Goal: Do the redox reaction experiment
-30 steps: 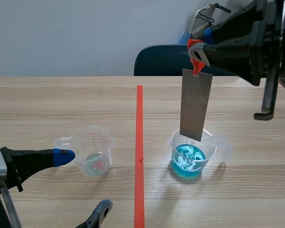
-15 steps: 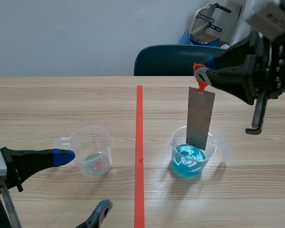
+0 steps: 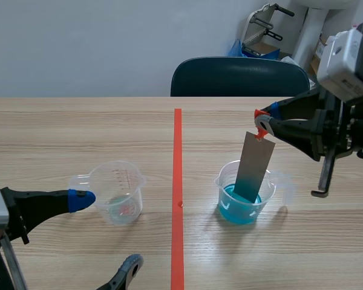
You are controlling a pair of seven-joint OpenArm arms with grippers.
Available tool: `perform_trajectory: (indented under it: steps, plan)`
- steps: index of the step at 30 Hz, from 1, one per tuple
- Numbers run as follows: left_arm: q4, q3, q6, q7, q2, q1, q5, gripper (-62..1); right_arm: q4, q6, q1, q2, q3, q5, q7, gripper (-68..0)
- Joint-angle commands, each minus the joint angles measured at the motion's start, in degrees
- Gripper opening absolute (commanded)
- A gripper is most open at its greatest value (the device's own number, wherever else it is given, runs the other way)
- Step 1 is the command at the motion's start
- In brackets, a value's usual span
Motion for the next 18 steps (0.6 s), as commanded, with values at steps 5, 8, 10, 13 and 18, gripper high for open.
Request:
perform_trajectory:
  steps: [5, 8, 10, 13, 18]
  plan:
    - [1.44, 0.02, 0.00, -0.79, 0.28, -0.15, 0.00, 1.4, -3.76, 0.59, 0.66, -1.97, 0.48, -3.89, 5.01, -66.9]
    - [1.44, 0.02, -0.07, -0.76, 0.28, -0.13, 0.00, 1.4, -5.38, 0.59, 0.66, -2.43, 0.48, -5.70, 6.45, -66.9]
    - [1.44, 0.02, -0.09, -0.76, 0.28, -0.13, 0.00, 1.4, -5.88, 0.59, 0.66, -2.43, 0.48, -5.88, 6.73, -66.9]
    - [1.44, 0.02, -0.09, -0.76, 0.28, -0.13, 0.00, 1.4, -5.97, 0.59, 0.66, -2.40, 0.48, -6.51, 6.73, -66.9]
    - [1.44, 0.02, -0.07, -0.79, 0.28, -0.15, 0.00, 1.4, -5.97, 0.59, 0.66, -2.40, 0.48, -6.54, 6.73, -66.9]
